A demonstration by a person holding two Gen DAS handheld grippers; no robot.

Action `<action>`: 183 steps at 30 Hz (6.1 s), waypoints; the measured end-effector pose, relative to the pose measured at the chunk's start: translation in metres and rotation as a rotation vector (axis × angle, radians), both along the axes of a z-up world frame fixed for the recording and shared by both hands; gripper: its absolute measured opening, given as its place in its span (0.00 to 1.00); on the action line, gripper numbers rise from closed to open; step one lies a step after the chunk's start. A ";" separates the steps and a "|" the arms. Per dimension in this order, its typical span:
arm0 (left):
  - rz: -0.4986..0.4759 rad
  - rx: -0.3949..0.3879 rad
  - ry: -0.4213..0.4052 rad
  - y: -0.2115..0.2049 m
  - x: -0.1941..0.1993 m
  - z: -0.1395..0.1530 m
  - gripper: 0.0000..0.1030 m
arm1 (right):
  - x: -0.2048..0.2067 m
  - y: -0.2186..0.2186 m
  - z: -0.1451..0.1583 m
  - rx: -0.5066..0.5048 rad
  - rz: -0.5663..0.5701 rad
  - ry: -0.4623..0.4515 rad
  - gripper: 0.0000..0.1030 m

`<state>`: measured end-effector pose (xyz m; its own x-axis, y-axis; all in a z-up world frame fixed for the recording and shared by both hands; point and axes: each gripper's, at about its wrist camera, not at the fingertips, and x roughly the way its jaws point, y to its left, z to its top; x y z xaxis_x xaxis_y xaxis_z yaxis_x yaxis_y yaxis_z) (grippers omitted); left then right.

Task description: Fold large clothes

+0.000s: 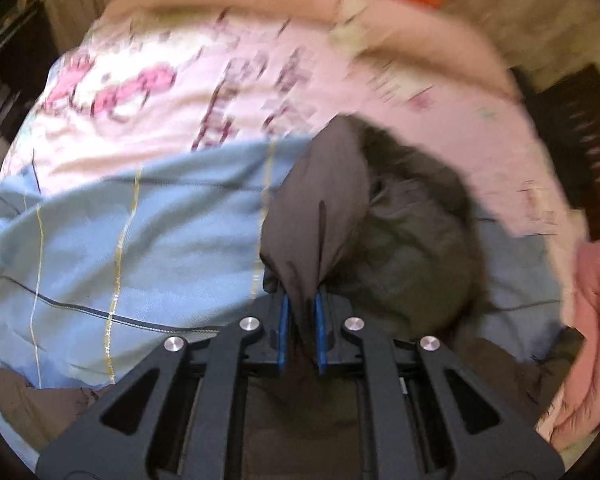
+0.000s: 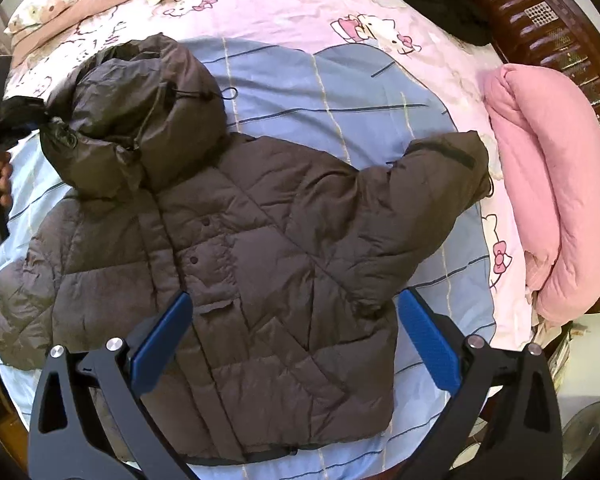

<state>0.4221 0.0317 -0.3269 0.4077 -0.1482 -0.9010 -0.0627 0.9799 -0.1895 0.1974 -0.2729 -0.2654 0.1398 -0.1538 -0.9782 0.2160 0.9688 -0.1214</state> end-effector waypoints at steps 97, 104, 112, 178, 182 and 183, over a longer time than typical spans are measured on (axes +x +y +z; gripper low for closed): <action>0.095 -0.274 -0.201 -0.080 -0.278 -0.037 0.98 | -0.111 0.008 -0.076 0.010 -0.099 -0.366 0.93; 0.120 -0.024 -0.056 -0.108 -0.270 -0.126 0.98 | -0.003 0.011 -0.162 -0.069 0.005 -0.134 0.92; -0.007 0.099 -0.070 -0.105 -0.274 -0.138 0.98 | -0.023 0.035 -0.202 0.019 0.065 -0.082 0.66; 1.251 -0.464 -0.141 0.368 -0.390 -0.152 0.23 | 0.077 0.034 -0.229 0.047 0.005 -0.622 0.99; 1.238 -0.436 -0.216 0.341 -0.384 -0.124 0.12 | 0.077 0.033 -0.230 0.057 0.003 -0.623 0.99; 1.230 -0.426 -0.244 0.329 -0.386 -0.113 0.12 | 0.077 0.033 -0.230 0.061 0.001 -0.624 0.99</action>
